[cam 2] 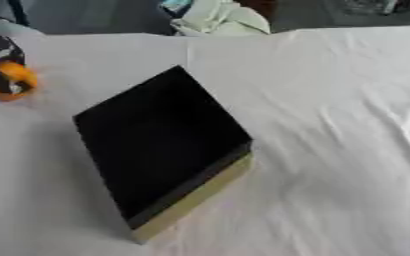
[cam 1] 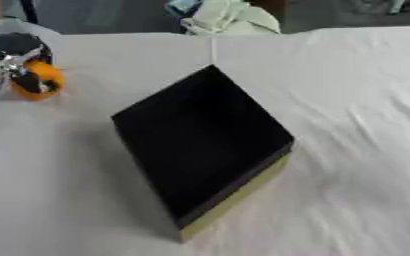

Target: Pick up objects on the table and place them in the box.

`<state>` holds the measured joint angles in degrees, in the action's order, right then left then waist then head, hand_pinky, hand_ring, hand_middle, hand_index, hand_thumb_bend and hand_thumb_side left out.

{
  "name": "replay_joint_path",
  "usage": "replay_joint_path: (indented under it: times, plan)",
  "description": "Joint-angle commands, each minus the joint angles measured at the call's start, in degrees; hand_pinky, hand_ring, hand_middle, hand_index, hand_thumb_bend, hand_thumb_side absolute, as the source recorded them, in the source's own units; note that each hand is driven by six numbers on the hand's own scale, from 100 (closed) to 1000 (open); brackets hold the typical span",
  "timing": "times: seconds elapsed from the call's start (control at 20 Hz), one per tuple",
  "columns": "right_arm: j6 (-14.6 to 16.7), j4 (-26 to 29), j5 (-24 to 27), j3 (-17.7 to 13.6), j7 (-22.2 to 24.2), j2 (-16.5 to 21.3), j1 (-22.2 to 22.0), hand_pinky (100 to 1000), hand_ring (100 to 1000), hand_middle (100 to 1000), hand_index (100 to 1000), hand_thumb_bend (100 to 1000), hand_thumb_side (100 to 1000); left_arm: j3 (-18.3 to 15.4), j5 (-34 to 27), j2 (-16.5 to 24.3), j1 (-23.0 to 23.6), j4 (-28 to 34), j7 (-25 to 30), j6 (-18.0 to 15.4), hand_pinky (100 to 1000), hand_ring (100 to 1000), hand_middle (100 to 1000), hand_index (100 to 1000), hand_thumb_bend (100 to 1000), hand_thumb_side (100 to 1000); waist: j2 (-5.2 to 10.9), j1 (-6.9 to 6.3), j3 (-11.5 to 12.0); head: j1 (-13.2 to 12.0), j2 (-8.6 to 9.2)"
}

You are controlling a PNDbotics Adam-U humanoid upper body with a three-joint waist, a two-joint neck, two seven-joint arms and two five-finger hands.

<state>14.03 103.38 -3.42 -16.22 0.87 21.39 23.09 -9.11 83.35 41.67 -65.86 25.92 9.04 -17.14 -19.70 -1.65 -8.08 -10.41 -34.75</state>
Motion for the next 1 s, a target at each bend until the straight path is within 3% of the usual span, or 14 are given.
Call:
replay_joint_path:
  times: [0.05,0.8,1.0]
  plan:
    - [0.1,0.51,0.34,-0.34,0.26,0.91,0.26,676,561,607,819,100,867,0.03,0.25,1.44,-0.96,0.77,-0.95,-0.46,123,366,410,455,623,100,1.51,0.11,-0.03,0.26,-0.35]
    - [-0.39,1.08,0.36,-0.14,0.76,0.57,-0.15,677,563,606,819,100,856,0.88,-3.14,2.76,-1.32,5.52,-0.63,-4.61,100,303,355,400,661,100,3.62,-0.37,0.66,1.46,-1.43]
    - [-0.59,1.37,0.33,-0.08,0.88,0.34,-0.38,677,564,606,819,100,851,1.63,-4.84,3.13,-1.21,7.99,-0.66,-7.13,100,295,347,390,669,100,4.43,-0.7,0.79,1.69,-1.61]
